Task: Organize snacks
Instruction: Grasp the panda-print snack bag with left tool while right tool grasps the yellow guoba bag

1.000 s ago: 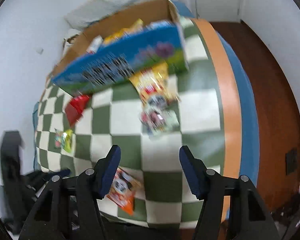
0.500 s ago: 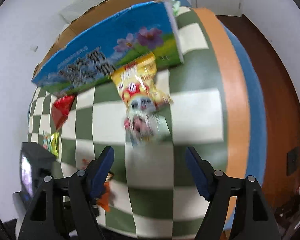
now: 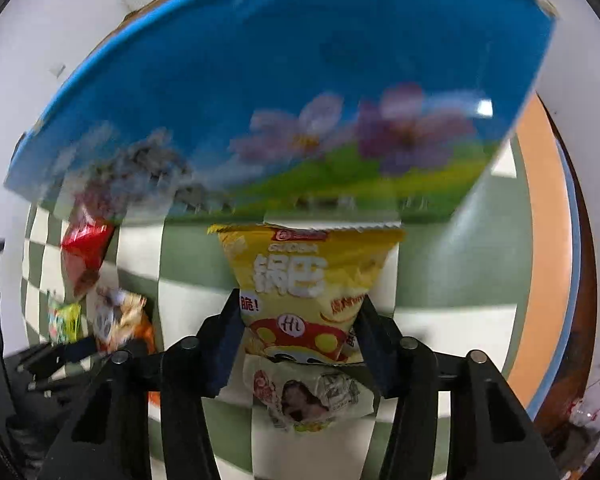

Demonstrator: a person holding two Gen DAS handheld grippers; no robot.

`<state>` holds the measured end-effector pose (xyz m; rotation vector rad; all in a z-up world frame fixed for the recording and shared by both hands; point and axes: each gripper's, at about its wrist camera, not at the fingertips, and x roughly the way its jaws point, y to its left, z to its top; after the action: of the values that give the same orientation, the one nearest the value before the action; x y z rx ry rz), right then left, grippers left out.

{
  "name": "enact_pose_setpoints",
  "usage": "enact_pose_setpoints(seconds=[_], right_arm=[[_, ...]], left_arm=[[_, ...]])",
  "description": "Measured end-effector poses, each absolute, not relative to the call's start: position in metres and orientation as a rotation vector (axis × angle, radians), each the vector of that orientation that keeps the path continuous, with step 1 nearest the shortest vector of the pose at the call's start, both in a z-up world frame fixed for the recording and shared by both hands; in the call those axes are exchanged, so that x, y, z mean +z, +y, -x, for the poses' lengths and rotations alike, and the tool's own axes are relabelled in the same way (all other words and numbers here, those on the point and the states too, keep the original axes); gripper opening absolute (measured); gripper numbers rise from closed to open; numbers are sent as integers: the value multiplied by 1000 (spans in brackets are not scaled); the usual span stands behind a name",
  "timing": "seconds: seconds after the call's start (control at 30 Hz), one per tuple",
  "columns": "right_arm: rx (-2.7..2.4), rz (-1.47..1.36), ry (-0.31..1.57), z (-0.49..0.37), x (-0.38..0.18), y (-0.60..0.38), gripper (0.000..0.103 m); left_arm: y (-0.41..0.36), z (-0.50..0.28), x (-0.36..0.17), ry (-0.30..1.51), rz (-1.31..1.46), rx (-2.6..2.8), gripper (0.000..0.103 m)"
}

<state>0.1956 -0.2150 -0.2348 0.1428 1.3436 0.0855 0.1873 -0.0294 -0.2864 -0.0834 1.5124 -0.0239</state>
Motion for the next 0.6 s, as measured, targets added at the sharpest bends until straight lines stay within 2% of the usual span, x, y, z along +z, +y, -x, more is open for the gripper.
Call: enact_pose_setpoints(seconds=[0.23, 0.4, 0.6], right_arm=[[24, -242, 1475, -161, -243, -226, 55], [-44, -254, 1470, -156, -248, -226, 56], [-80, -226, 1461, -158, -253, -220, 58]], left_arm=[[-15, -179, -294, 1530, 99, -116, 49], [-9, -183, -309, 1558, 90, -151, 55], [-5, -183, -312, 1557, 85, -155, 55]])
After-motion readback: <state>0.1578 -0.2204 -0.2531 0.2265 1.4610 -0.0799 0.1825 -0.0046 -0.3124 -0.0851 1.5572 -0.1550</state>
